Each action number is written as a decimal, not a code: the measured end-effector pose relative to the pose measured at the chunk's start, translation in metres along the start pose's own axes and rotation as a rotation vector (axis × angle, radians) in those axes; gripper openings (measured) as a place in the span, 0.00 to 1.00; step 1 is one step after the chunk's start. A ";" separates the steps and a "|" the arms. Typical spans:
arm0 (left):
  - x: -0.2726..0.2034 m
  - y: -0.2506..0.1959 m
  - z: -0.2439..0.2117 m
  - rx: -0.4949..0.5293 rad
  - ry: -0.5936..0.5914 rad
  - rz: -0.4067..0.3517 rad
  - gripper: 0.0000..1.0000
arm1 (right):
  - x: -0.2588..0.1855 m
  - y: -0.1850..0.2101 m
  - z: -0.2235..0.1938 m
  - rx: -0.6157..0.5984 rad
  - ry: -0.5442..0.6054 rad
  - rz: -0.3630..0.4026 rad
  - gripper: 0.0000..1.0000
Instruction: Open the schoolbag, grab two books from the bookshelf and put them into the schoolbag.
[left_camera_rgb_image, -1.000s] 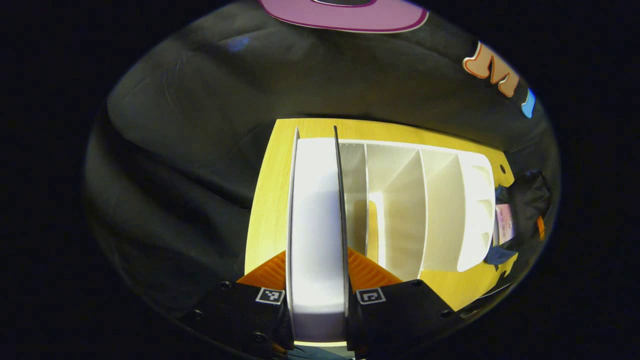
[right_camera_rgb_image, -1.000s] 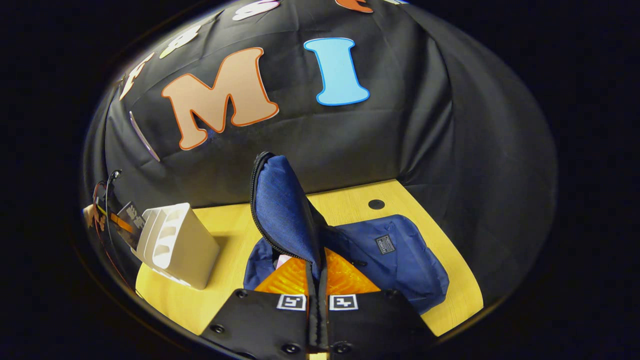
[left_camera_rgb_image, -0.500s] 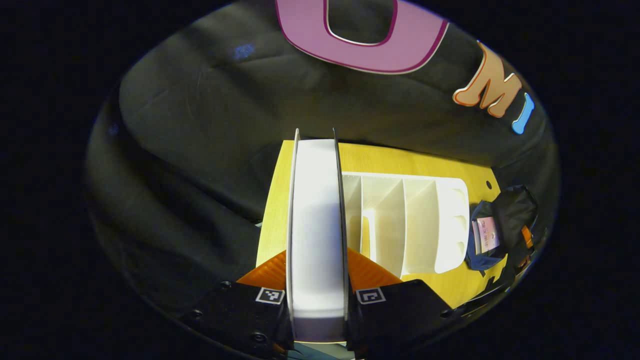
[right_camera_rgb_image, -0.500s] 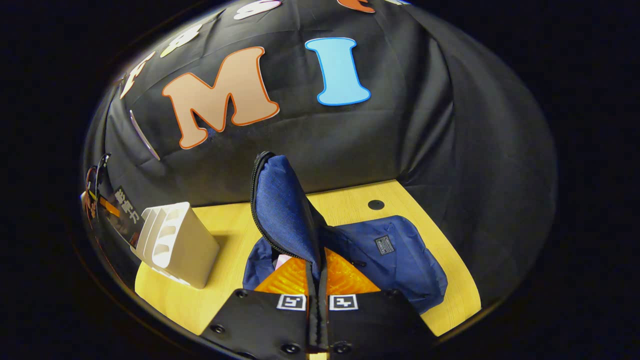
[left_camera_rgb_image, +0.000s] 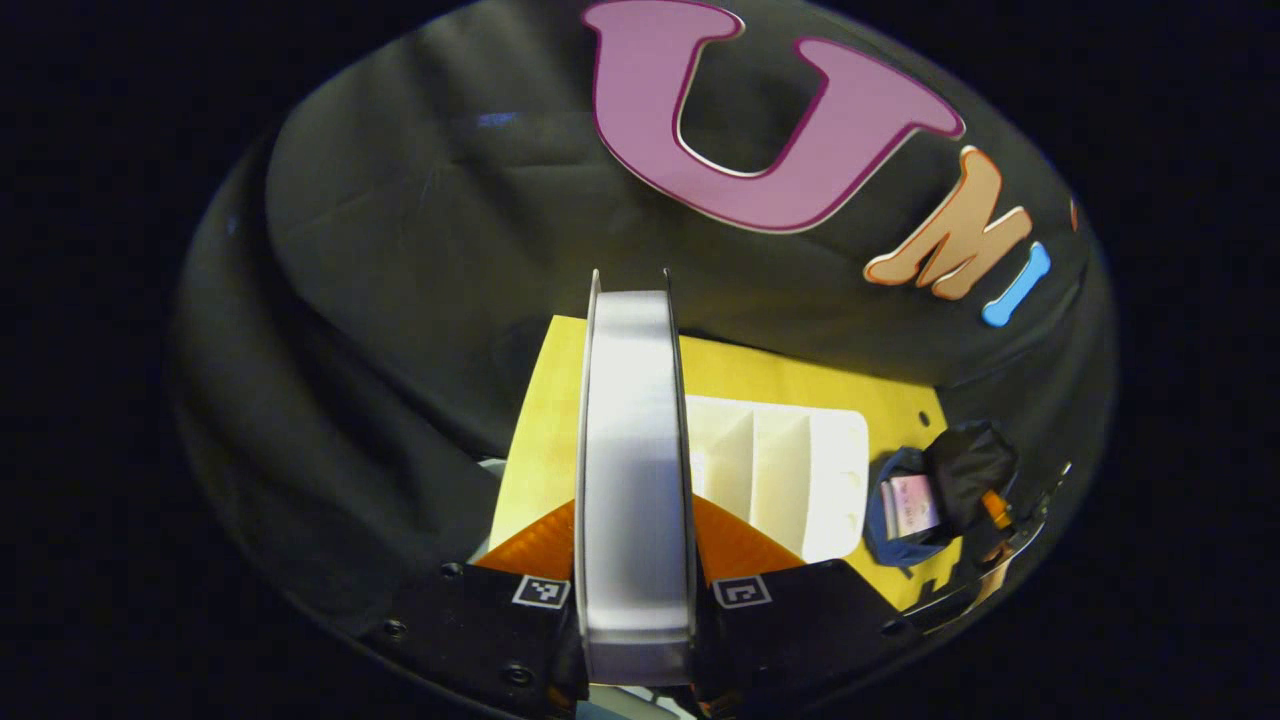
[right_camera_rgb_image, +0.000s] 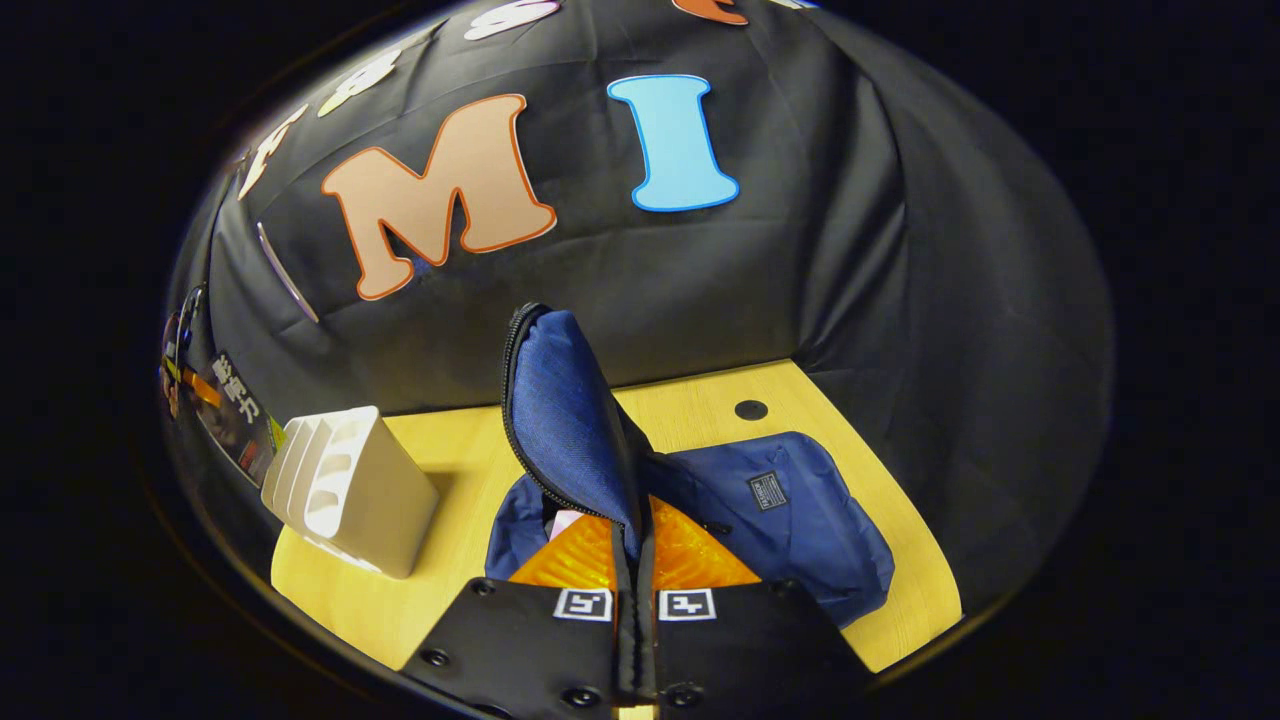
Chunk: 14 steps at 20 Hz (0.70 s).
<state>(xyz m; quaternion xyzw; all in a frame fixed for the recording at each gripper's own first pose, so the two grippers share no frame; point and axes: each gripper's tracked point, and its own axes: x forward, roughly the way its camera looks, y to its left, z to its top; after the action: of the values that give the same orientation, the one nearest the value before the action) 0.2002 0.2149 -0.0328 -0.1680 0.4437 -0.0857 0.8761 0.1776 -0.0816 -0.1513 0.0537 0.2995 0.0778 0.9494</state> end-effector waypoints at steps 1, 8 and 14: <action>-0.006 -0.005 0.005 -0.040 -0.023 -0.033 0.38 | 0.000 0.000 0.000 0.000 0.000 0.000 0.07; -0.019 -0.023 0.011 -0.227 -0.070 -0.215 0.36 | -0.001 0.000 0.000 -0.001 0.002 -0.002 0.04; -0.025 -0.053 0.013 -0.370 -0.115 -0.400 0.37 | 0.000 0.002 -0.001 0.007 0.007 0.003 0.04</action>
<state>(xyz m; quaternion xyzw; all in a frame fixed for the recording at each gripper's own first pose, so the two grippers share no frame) 0.1957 0.1761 0.0131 -0.4142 0.3592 -0.1649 0.8199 0.1766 -0.0797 -0.1515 0.0574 0.3033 0.0784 0.9479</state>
